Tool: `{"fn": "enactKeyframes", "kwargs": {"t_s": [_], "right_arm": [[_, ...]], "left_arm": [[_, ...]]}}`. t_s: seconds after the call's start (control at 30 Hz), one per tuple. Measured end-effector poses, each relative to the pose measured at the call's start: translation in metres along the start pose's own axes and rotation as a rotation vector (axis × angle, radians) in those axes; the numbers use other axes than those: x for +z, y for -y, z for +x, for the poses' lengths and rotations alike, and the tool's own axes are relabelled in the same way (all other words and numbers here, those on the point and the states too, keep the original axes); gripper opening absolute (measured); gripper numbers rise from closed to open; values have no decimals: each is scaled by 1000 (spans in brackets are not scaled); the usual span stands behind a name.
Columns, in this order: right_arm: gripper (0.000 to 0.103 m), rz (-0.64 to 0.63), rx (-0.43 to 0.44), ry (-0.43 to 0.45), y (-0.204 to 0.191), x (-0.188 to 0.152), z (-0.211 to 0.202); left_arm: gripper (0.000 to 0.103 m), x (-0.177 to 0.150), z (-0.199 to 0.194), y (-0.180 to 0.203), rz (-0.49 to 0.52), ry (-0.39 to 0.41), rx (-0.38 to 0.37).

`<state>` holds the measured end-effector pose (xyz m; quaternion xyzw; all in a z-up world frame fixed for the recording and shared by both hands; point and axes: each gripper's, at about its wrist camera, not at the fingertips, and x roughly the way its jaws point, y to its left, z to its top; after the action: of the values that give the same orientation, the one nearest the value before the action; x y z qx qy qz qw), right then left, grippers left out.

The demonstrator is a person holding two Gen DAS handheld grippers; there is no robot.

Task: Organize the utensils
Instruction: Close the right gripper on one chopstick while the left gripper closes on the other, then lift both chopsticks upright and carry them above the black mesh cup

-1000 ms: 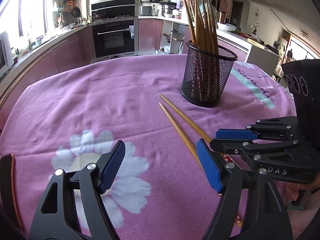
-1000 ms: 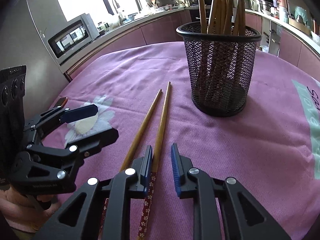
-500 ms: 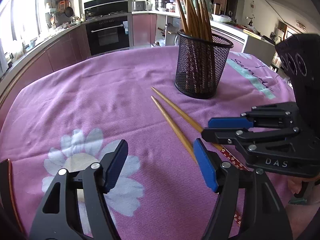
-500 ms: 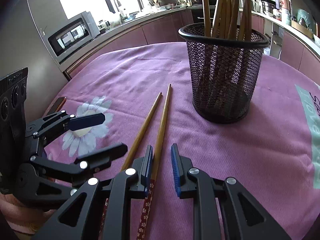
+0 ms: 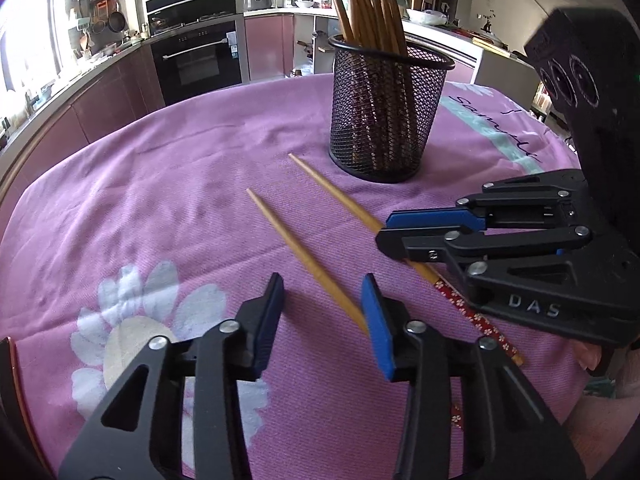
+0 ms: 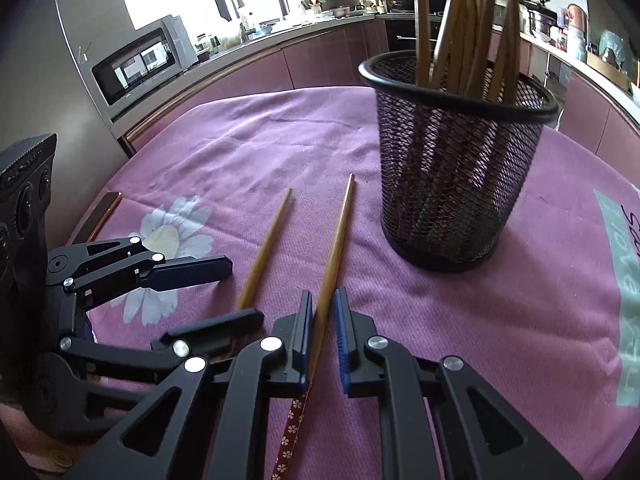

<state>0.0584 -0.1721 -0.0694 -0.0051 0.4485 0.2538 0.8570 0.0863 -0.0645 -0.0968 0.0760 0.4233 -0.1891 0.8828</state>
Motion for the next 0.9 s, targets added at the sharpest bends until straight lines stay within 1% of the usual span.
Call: {"fn": "enactKeyframes", "kwargs": {"t_s": [0.03, 0.1, 0.27, 0.4, 0.53, 0.6, 0.67, 0.8, 0.9], "right_arm": [[8, 4, 2, 0, 1, 0, 0], [8, 4, 3, -2, 2, -2, -2], [8, -4, -5, -6, 2, -3, -2], [9, -23, -31, -4, -4, 2, 2], [10, -40, -46, 1, -7, 5, 6], [10, -31, -39, 6, -6, 5, 6], [8, -22, -40, 11, -5, 4, 5], [6, 8, -19, 16, 0, 2, 2], [5, 33, 4, 22, 5, 1, -1]], "left_arm": [[31, 0, 0, -1, -3, 0, -2], [25, 0, 0, -6, -12, -2, -11], [20, -1, -1, -9, -18, 0, -16], [14, 0, -1, -8, -12, 6, -5], [12, 2, 0, -9, -21, 4, -3], [14, 2, 1, -8, -20, 1, 5], [15, 2, 1, -8, -21, 0, 9], [12, 2, 1, -8, -37, 5, 16], [10, 2, 0, -7, -47, 8, 15]]}}
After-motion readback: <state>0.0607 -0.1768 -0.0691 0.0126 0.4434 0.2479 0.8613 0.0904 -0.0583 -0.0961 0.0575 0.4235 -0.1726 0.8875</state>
